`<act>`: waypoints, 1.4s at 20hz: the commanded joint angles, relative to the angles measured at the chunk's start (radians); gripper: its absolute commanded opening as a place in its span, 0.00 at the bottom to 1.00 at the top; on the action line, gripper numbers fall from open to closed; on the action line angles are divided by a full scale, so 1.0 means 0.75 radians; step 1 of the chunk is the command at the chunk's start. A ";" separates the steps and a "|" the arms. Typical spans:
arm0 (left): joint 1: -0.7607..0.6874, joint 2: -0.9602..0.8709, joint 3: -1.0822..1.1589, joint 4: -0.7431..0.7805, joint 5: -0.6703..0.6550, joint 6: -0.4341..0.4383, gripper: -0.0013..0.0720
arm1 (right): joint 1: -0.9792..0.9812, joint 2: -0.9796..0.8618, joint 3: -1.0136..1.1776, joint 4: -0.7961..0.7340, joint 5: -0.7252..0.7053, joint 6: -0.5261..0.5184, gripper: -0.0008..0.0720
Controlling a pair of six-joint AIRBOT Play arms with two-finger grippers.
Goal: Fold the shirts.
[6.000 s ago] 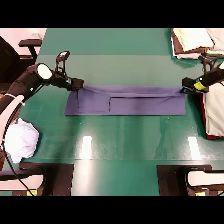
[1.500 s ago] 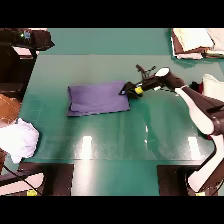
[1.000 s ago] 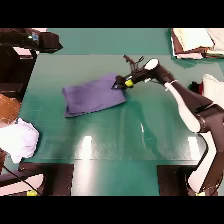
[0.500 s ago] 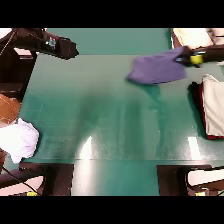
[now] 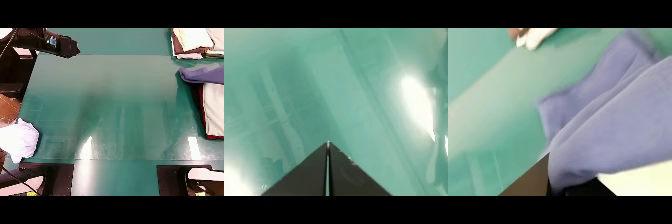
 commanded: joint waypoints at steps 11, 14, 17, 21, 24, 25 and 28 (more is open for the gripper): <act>-0.001 0.000 -0.001 -0.001 -0.006 -0.022 0.05 | -0.058 0.010 0.466 0.048 0.163 0.001 0.04; -0.001 0.000 -0.001 -0.001 -0.019 -0.021 0.05 | -0.106 0.047 0.441 -0.072 0.376 0.002 0.03; -0.001 0.000 -0.001 -0.001 -0.042 -0.012 0.05 | -0.145 0.189 0.237 -0.305 0.482 0.010 0.03; -0.001 0.000 -0.001 -0.001 -0.042 -0.012 0.05 | -0.239 0.419 -0.160 -0.440 0.523 0.012 0.03; -0.001 0.000 -0.001 -0.001 -0.042 -0.012 0.05 | -0.312 0.568 -0.436 -0.521 0.521 0.011 0.04; -0.001 0.000 -0.001 -0.001 -0.042 -0.011 0.05 | -0.334 0.614 -0.522 -0.549 0.520 0.011 0.04; -0.001 0.000 -0.001 -0.001 -0.043 0.013 0.05 | -0.389 0.706 -0.703 -0.636 0.509 0.012 0.51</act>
